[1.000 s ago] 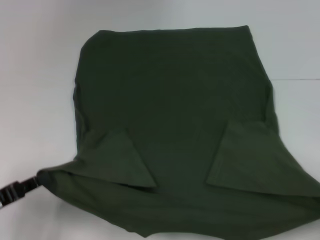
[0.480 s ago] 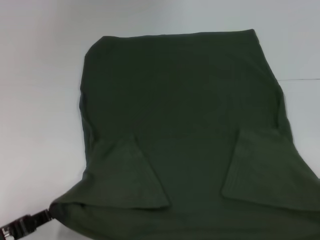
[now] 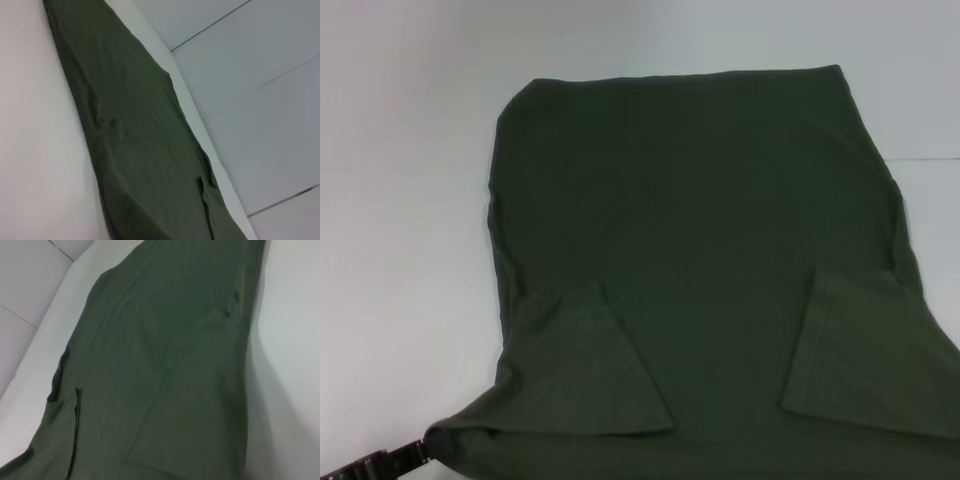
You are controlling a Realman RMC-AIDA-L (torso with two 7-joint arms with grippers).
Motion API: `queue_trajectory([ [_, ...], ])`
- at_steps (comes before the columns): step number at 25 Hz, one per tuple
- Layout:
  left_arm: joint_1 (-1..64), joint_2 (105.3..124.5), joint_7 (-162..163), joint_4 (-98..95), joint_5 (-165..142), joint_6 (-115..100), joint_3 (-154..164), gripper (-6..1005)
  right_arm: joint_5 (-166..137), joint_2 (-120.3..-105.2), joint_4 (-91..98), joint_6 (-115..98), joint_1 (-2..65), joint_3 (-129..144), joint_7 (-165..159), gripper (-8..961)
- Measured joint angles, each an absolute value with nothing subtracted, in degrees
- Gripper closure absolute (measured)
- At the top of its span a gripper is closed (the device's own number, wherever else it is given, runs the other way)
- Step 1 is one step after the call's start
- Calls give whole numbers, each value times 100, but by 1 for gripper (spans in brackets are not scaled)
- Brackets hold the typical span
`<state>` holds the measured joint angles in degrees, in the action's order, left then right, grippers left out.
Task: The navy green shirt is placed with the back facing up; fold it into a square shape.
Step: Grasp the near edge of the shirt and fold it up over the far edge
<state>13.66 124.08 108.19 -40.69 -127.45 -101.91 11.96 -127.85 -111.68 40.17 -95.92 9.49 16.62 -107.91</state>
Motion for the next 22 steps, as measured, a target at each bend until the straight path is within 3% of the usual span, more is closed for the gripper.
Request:
queue_trajectory([
  [9,1796,12323,10969,-4029,-12739,-10207,1203,970,-12759,-11135,3956,-9685,1076,1182,-10743,907],
  [19,3227,11870,10955,-3343,-12426,-9160,1175,971,-12468,-11120,3865,-9473,2125,829,-10618,907],
  [22,3596,11818,10914,-3262,-12404,-8613,1231,971,-12305,-11069,3799,-9218,2459,824,-10652,908],
])
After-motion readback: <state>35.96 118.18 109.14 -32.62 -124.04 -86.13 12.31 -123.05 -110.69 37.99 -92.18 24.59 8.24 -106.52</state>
